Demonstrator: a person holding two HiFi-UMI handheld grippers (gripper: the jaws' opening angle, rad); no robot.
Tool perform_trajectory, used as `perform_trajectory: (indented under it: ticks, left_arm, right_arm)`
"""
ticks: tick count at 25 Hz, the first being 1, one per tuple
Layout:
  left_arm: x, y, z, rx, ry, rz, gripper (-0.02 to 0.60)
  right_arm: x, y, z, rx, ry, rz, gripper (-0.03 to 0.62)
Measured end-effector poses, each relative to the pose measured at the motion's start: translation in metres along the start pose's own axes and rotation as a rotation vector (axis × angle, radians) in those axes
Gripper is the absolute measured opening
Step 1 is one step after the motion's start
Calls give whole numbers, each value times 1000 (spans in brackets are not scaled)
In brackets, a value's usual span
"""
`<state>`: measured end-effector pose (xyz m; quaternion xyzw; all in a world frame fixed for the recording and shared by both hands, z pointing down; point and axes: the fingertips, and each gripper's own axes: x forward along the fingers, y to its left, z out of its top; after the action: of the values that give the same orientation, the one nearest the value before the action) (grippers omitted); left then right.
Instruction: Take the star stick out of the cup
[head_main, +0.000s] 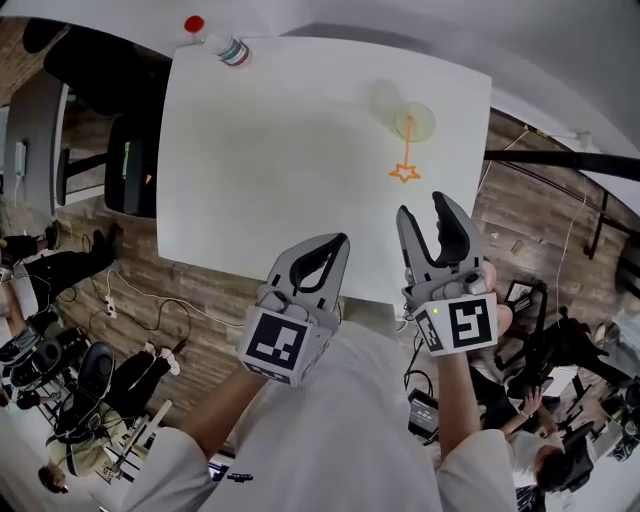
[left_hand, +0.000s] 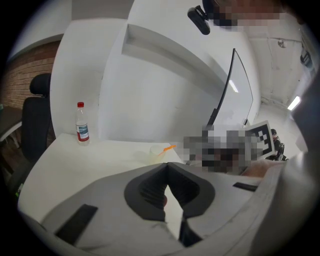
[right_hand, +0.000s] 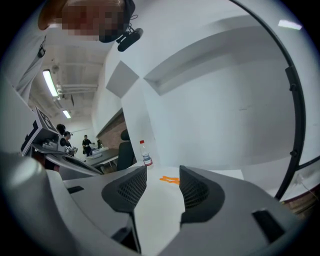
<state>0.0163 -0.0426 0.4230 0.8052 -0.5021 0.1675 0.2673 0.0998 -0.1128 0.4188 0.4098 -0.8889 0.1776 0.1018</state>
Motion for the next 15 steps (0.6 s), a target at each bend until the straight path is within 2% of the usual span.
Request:
perform_trajectory:
  ticks: [4,15]
  left_arm:
    - [3,22,-5,-6,12,5,3]
    - [14,37,-10,-63,92,31,3]
  right_arm:
    - [25,7,-10,5,22,13,202]
    - [58,-10,-22,15,54,26,211]
